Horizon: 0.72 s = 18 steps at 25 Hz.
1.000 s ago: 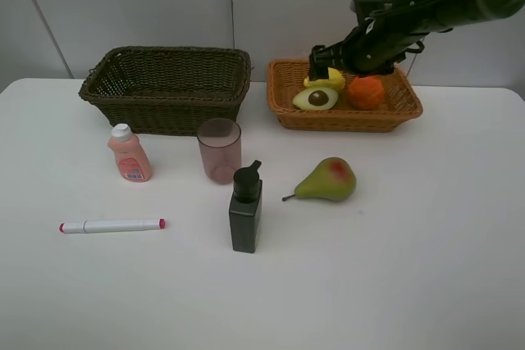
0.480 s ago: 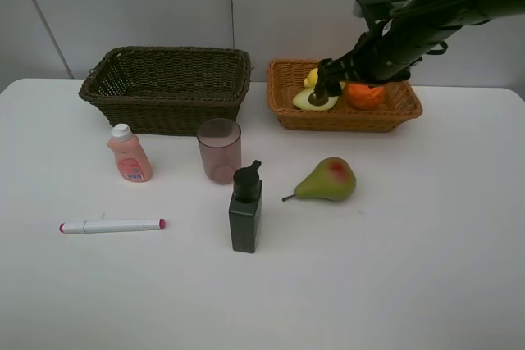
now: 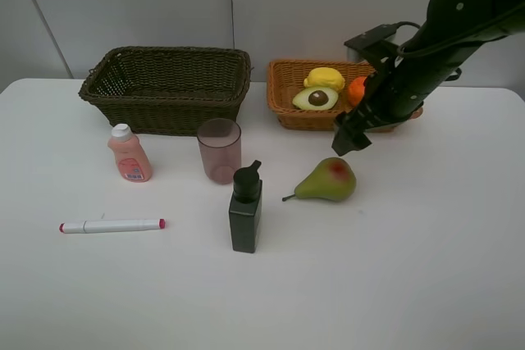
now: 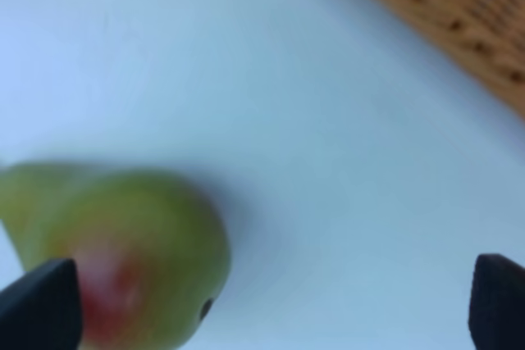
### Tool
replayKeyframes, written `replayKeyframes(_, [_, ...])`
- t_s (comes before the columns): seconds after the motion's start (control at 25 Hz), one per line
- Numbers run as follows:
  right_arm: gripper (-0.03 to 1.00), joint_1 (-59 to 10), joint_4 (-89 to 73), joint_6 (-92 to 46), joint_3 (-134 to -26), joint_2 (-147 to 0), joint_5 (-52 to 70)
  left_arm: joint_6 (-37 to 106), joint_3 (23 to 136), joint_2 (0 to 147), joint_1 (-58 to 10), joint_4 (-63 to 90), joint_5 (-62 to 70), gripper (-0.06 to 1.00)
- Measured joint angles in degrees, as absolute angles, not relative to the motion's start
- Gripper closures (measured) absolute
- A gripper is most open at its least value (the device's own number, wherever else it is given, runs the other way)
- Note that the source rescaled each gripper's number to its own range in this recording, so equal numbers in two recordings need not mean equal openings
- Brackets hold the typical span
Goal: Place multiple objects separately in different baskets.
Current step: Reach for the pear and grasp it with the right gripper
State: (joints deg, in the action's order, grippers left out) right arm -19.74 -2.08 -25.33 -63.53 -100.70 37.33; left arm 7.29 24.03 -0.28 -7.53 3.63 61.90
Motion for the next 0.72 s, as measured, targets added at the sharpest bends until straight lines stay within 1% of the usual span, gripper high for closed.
replayKeyframes(0.24, [-0.03, -20.17, -2.93, -32.91, -63.48, -100.7, 40.07, 7.29, 24.03, -0.28, -7.53, 3.63, 61.9, -0.06])
replayKeyframes(0.44, [-0.03, -23.14, -1.81, -41.15, -63.48, -100.7, 41.36, 7.29, 24.03, -0.28, -7.53, 3.63, 61.9, -0.06])
replayKeyframes(0.72, [-0.03, -25.45, 3.16, -43.95, -63.48, -101.91, 39.83, 7.29, 24.03, -0.28, -7.53, 3.63, 61.9, -0.06])
